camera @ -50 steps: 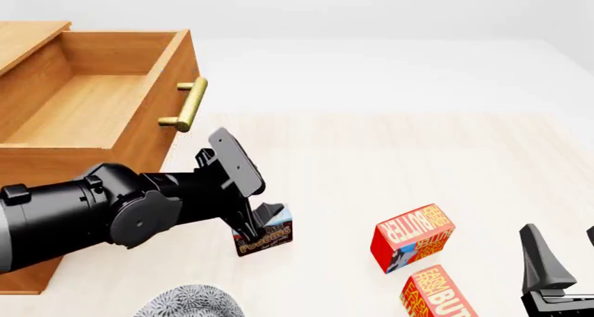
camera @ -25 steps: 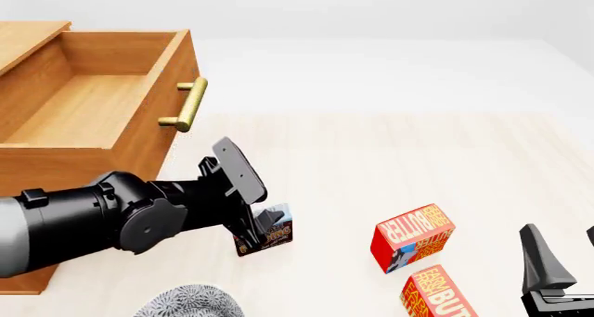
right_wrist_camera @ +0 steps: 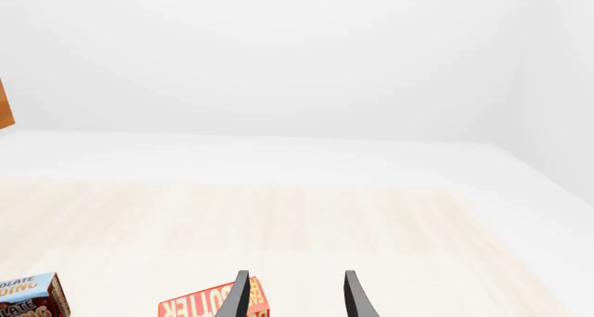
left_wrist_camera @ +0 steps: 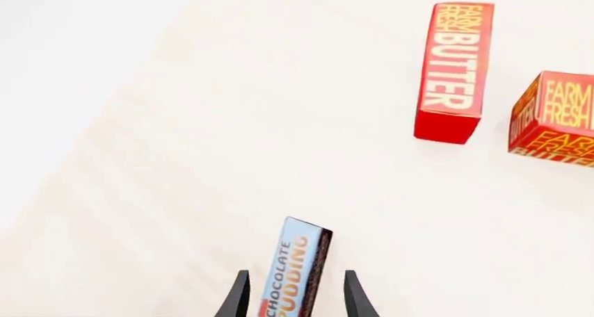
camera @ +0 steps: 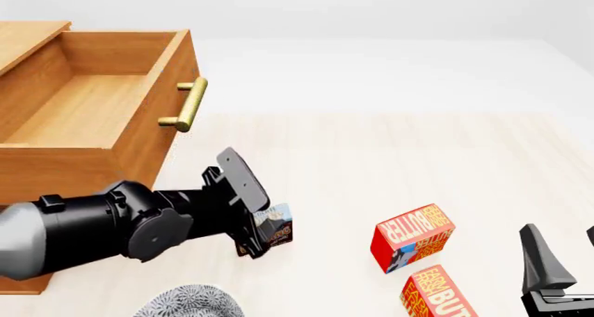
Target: Put the chocolate pudding in the top drawer of the cabinet and close it.
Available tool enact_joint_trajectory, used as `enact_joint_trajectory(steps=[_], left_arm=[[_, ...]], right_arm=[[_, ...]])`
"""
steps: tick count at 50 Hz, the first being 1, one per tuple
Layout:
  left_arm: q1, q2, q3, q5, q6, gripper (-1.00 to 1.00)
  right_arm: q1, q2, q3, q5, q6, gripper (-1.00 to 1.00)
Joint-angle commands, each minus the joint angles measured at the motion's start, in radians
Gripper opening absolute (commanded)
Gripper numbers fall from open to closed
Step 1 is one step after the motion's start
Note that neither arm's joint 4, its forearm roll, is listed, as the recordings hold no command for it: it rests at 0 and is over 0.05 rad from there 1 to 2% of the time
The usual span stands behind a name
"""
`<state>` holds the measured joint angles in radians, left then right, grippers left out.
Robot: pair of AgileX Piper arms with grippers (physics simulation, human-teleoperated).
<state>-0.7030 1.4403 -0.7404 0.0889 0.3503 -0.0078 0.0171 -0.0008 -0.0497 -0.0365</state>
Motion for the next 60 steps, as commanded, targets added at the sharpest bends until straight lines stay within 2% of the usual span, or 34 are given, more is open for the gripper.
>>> enact_joint_trajectory(steps=[1,33,60], left_arm=[[-0.003,0.022,0.022,-0.031,-0.018,1.00],[-0.002,0.090,0.028,-0.076,-0.041,1.00],[0.029,0.101,0.035,-0.100,-0.002,1.00]], right_arm=[[0.000,0.000,0.000,0.000,0.000,1.00],[0.000,0.000,0.000,0.000,0.000,1.00],[0.000,0.000,0.000,0.000,0.000,1.00]])
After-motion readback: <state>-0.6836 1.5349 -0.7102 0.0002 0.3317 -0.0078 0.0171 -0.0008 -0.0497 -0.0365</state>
